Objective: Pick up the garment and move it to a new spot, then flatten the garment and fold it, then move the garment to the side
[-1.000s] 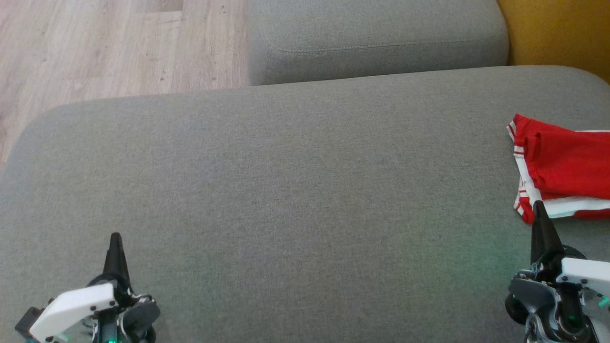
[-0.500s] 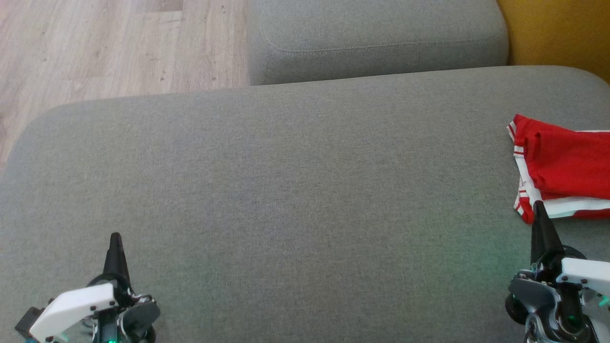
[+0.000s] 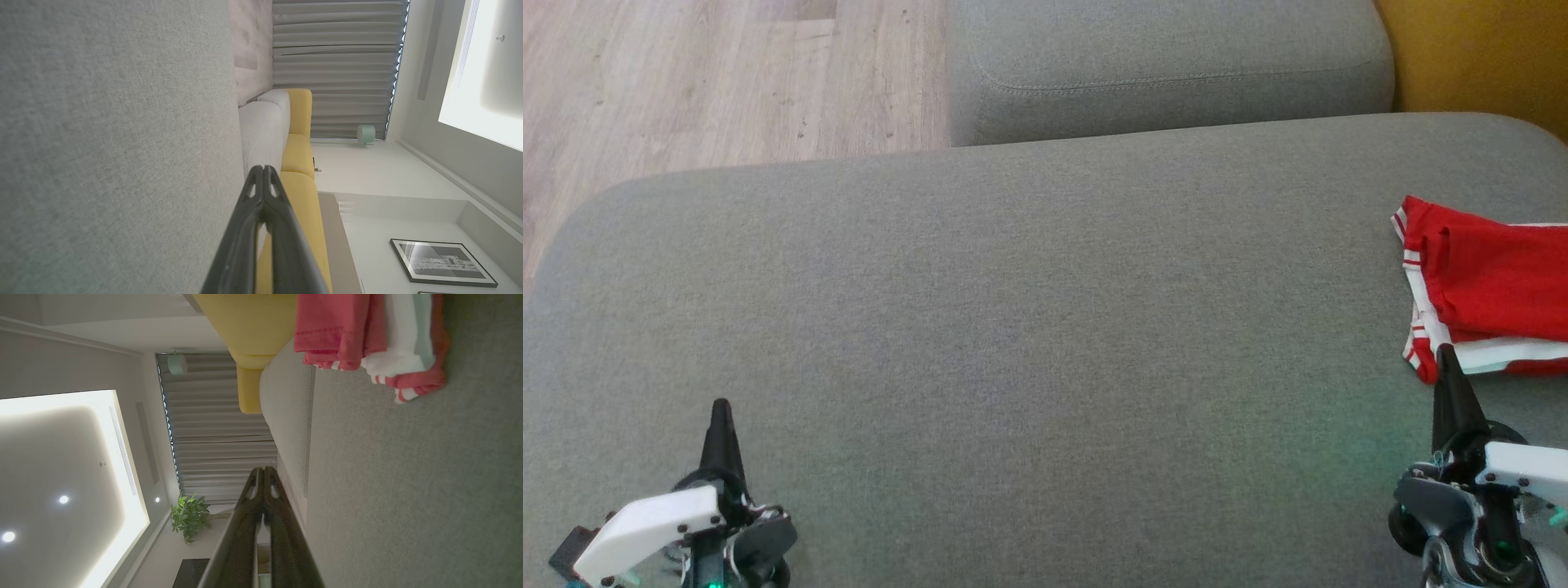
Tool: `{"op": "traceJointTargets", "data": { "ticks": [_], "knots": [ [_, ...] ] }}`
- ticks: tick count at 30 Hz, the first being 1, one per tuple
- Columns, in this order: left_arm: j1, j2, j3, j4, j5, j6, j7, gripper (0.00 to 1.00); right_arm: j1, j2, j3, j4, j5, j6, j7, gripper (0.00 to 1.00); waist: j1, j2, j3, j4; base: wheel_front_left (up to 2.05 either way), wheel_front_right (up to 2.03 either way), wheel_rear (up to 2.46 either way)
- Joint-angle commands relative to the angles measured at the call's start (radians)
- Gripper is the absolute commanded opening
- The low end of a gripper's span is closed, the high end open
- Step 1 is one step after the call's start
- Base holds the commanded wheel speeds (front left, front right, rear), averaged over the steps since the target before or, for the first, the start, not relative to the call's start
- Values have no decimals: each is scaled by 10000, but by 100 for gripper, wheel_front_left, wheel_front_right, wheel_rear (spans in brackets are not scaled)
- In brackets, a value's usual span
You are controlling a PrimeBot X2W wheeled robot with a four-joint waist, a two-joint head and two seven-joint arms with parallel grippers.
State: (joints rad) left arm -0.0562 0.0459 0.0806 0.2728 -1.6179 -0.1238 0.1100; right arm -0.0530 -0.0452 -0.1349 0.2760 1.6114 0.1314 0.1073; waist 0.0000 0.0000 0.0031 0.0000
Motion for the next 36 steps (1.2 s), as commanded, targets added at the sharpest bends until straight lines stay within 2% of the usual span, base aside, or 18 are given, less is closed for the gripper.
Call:
{"op": "traceJointTargets", "data": {
  "ticks": [1, 36],
  "knots": [
    [-517, 43, 328, -279, 90, -69, 30, 0, -549, -50, 214, -313, -25, -7, 57, 0, 0, 0, 0, 0, 0, 0, 0],
    [-517, 43, 328, -279, 90, -69, 30, 0, -549, -50, 214, -313, -25, -7, 57, 0, 0, 0, 0, 0, 0, 0, 0]
  ]
}}
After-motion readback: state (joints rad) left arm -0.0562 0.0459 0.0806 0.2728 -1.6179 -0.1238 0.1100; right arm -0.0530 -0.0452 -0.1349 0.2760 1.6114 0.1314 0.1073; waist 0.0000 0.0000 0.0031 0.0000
